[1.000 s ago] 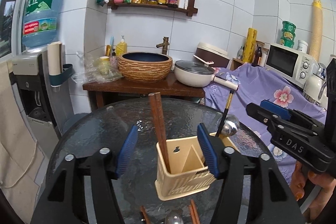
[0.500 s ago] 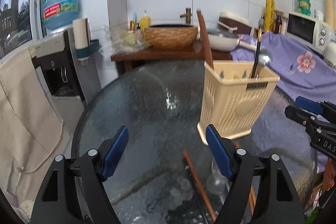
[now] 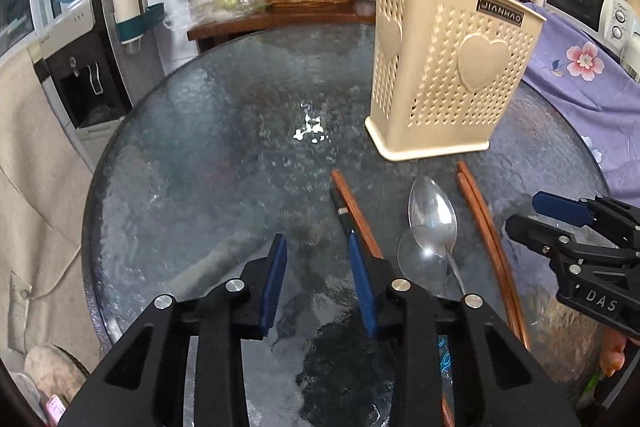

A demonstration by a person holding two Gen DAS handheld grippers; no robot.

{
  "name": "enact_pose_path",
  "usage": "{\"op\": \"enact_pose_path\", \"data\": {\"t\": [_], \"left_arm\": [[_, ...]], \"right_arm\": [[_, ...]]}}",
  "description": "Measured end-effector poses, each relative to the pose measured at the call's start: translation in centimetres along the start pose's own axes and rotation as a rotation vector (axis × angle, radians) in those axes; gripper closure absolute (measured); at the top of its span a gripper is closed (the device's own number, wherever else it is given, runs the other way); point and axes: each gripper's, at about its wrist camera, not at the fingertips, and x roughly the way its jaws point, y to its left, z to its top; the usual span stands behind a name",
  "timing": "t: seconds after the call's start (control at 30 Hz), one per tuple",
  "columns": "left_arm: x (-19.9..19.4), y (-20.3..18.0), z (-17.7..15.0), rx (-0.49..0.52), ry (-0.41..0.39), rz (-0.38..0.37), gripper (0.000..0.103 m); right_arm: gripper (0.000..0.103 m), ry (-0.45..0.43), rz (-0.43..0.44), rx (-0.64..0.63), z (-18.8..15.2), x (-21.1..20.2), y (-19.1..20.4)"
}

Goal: Organize utensils
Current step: 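Lower the left gripper to a black chopstick while the right approaches a wooden chopstick, then close the left gripper on the black chopstick while the right grasps a wooden chopstick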

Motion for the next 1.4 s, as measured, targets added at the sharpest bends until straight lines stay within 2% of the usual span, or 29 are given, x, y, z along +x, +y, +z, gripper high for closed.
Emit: {"op": "enact_pose_path", "data": {"t": [0.33,0.93,1.03,1.17,1.4], "left_arm": [[0.8,-0.2,-0.7,-0.005,0.023,-0.014,0.075],[1.1,-0.1,-0.6,-0.020,0.031,-0.041,0.076],[1.0,-0.2,-0.7,-0.021,0.030,-0.042,0.076],[0.8,-0.3,-0.7,-0.014,0.026,-0.042,0.076],[0.5,-0.5,-0.7,-0.017,0.035,-0.087,0.076]], "right_arm": [[0.055,0.036,-0.032,0.006,-0.1,1.3,0.3],[0.056,0.038,-0.078,0.016,0.3,1.7,-0.7],[0.061,0.044,-0.078,0.017,0.5,1.9,-0.8],[0.062,0.044,-0.093,0.007,0.6,2.2,-0.7],[0.062,0.041,-0.095,0.004,0.7,2.3,-0.5]]}}
